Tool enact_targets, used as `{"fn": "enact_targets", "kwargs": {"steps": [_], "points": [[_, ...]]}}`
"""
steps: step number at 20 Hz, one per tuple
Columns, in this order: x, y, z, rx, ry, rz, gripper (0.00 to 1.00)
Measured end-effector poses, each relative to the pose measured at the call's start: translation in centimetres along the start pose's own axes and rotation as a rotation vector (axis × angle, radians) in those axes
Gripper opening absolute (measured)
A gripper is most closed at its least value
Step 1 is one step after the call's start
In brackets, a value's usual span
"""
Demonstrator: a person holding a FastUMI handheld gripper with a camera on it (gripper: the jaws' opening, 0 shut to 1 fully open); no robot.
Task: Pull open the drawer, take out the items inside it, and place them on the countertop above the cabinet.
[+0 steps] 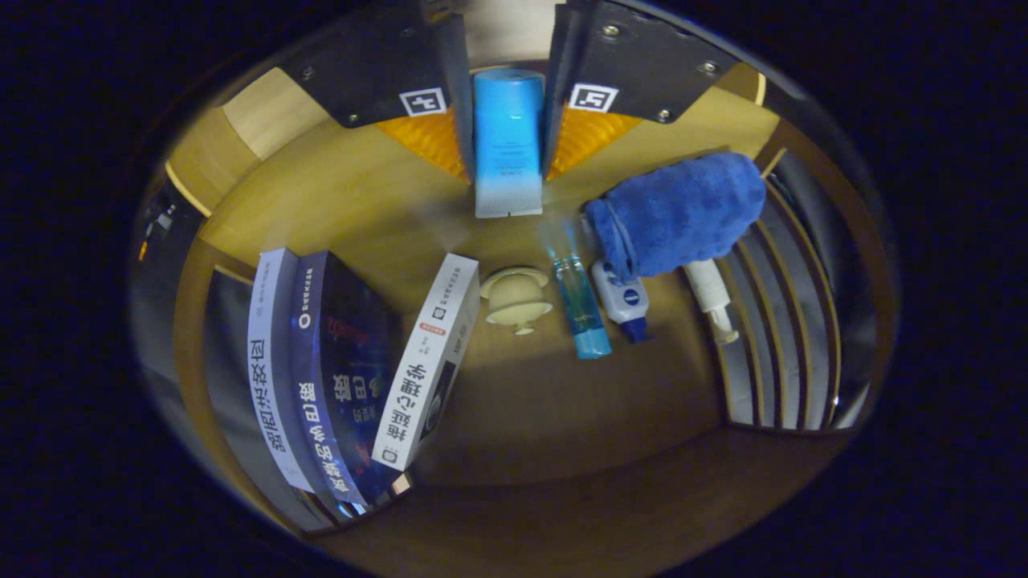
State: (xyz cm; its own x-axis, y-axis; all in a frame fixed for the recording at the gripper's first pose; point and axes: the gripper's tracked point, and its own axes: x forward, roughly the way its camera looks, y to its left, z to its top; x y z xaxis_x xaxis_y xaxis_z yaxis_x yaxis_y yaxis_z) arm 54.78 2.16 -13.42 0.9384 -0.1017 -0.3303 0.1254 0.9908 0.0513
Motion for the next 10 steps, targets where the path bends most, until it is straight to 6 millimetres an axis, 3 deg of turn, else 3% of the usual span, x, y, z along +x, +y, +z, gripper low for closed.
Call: {"fn": "enact_targets", "kwargs": {"steps": [3,7,8,10], "points": [[0.1,0.0,0.0,-0.050,-0.008,-0.013,0.46],[-2.0,-1.2,-0.1,-0.120,-0.061,-0.033,0.90],[-2.9,-0.9,0.7,-0.093,-0.090,-0.012,1.00],[-4.5,-0.9,4.4,-0.027,-0.194,0.033,1.00]]}}
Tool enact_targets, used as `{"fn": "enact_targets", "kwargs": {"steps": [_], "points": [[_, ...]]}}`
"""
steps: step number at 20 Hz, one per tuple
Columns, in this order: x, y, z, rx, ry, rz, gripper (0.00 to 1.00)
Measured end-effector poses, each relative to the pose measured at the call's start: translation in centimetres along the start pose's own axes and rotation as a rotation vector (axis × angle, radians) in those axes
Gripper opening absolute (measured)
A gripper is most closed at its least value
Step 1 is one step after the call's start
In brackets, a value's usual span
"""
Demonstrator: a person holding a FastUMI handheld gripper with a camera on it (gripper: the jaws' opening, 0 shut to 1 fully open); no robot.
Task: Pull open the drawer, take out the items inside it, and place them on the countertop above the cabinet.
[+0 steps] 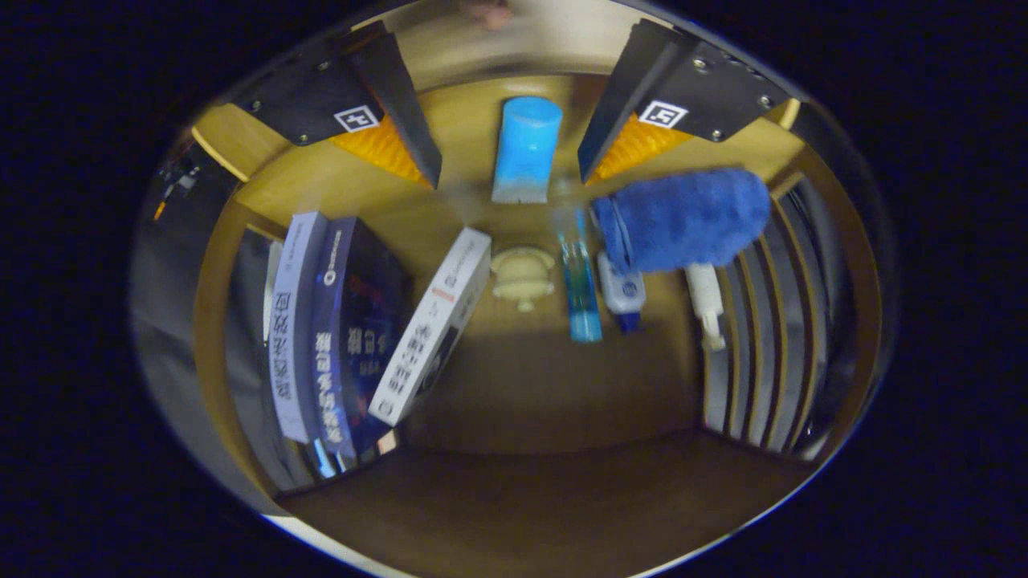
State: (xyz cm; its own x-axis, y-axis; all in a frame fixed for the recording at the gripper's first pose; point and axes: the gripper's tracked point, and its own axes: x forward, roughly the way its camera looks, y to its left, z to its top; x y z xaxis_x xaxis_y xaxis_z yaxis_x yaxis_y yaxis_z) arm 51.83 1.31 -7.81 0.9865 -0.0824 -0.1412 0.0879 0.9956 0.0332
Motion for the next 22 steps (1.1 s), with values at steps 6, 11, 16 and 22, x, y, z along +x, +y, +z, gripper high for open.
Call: {"fn": "enact_targets", "kwargs": {"steps": [6,11,16,22], "points": [[-5.2,-3.8,6.4,0.087,-0.049,-0.002,1.00],[-11.8,-5.5,8.1,-0.019,-0.098,0.022,1.00],[-19.3,-6.0,8.2,-0.024,-0.139,0.062,1.00],[-26.4,-6.2,1.6,-0.048,-0.133,0.099,1.00]]}}
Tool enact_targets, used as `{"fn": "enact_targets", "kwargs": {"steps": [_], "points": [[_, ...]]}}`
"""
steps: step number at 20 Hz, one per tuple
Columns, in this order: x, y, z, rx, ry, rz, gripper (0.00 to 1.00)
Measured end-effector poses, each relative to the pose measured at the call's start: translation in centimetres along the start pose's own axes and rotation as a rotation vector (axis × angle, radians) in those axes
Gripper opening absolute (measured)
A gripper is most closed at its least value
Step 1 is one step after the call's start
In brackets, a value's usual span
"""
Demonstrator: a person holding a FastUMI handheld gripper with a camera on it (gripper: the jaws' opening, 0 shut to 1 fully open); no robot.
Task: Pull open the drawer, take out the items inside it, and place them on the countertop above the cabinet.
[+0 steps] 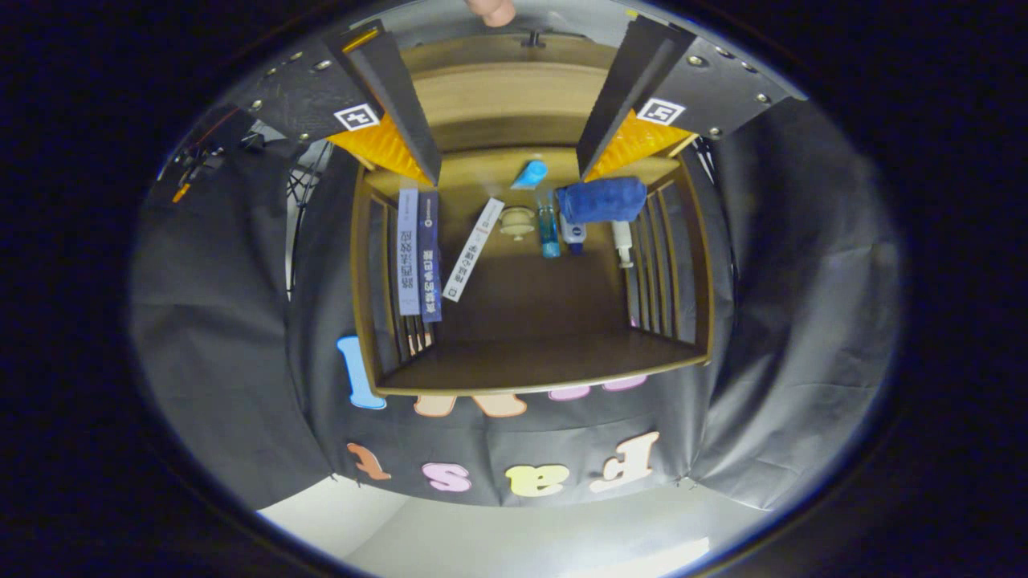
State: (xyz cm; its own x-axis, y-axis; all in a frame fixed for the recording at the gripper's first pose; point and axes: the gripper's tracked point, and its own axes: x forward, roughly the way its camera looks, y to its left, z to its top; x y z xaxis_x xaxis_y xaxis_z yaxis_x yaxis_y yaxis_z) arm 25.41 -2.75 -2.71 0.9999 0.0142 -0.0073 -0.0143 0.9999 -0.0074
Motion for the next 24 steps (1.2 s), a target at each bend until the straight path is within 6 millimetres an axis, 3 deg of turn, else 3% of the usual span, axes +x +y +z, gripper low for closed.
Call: {"fn": "enact_targets", "kwargs": {"steps": [4,9,14,16,24], "points": [[-3.2,-1.3,-5.0,-0.059,-0.031,-0.030,1.00],[-3.1,-2.4,-11.3,-0.038,0.047,-0.029,1.00],[-4.0,-1.1,-15.1,0.031,0.075,-0.016,1.00],[-4.2,-0.3,-15.5,0.080,0.068,-0.009,1.00],[-2.2,1.8,-17.7,0.013,0.099,0.021,1.00]]}}
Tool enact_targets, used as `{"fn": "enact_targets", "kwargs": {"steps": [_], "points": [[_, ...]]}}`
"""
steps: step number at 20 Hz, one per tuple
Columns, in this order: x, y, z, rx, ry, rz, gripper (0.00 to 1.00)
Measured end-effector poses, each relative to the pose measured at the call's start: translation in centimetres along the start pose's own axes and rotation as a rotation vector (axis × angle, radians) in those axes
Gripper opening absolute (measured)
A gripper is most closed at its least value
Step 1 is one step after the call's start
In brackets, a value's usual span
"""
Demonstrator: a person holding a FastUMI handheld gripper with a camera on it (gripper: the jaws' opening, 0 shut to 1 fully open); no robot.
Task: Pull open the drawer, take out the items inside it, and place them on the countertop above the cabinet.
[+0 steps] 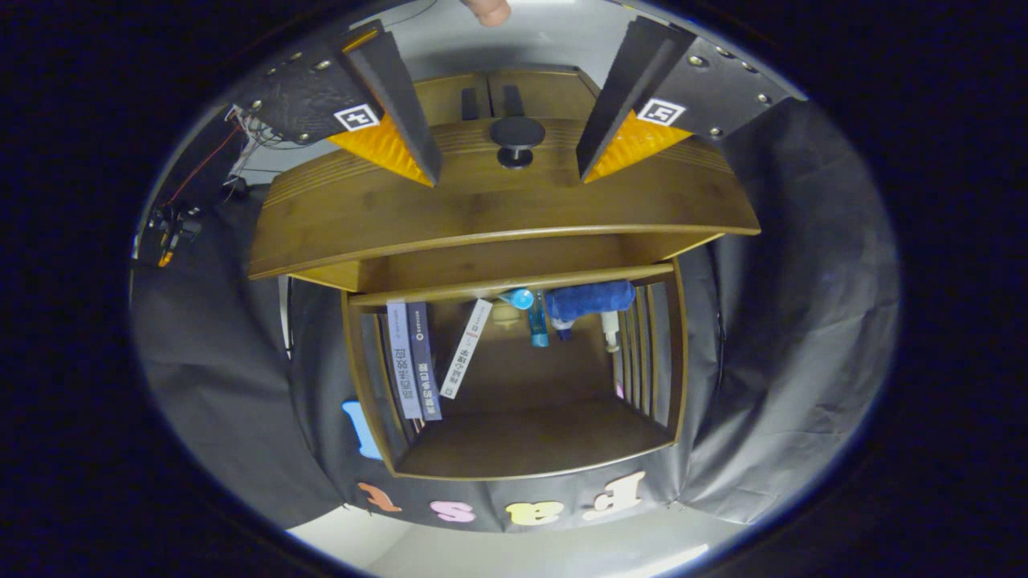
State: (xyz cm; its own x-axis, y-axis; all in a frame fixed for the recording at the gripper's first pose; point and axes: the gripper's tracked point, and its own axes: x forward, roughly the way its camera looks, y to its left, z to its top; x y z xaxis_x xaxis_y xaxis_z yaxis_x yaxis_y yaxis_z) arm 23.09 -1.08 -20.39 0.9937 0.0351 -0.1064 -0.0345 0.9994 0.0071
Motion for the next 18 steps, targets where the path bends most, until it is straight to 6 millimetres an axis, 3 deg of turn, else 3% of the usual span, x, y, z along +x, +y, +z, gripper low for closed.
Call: {"fn": "enact_targets", "kwargs": {"steps": [7,13,17,18], "points": [[4.4,1.1,-1.3,-0.165,-0.031,-0.038,1.00],[5.6,2.0,-0.6,-0.136,-0.073,-0.033,0.99],[8.7,2.5,0.2,-0.139,-0.111,-0.041,1.00],[9.4,2.5,-0.5,-0.139,-0.102,-0.043,1.00]]}}
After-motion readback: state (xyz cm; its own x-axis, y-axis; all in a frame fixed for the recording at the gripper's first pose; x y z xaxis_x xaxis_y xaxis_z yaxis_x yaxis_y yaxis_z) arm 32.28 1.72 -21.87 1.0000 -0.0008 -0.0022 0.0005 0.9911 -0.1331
